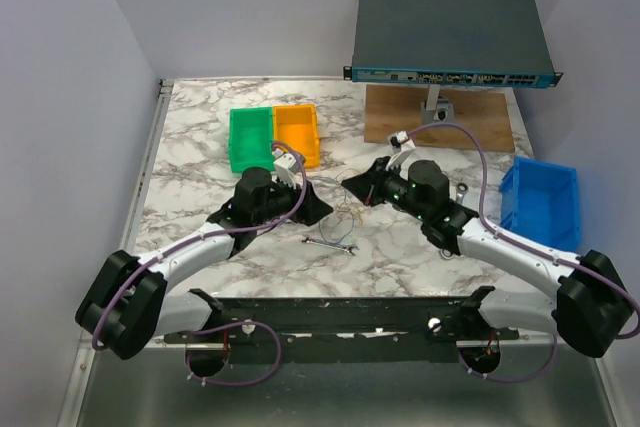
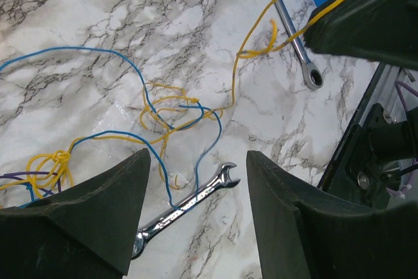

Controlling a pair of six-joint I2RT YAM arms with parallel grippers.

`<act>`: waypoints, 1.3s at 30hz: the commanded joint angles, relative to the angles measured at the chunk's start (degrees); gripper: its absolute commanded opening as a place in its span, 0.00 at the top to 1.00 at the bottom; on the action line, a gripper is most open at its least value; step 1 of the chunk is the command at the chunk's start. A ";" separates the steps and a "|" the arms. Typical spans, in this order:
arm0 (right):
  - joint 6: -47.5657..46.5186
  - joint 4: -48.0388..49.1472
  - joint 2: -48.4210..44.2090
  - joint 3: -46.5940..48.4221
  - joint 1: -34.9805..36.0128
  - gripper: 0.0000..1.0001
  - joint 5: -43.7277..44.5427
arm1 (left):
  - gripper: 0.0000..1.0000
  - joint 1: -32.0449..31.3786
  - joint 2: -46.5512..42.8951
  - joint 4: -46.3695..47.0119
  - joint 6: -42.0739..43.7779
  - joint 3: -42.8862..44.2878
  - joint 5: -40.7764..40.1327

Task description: Untangle the cables

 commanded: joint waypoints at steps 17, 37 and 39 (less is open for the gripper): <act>8.81 -16.19 -7.76 11.64 0.29 0.99 16.50 | 0.38 -2.18 9.40 -2.22 -1.46 6.54 -2.55; 3.43 -43.87 -20.49 30.62 0.21 0.99 61.07 | 1.00 12.00 19.91 -19.53 -7.46 11.33 -5.25; 2.96 -44.55 -23.43 30.26 0.15 0.99 64.70 | 1.00 13.86 19.57 -19.50 -8.88 10.23 -6.12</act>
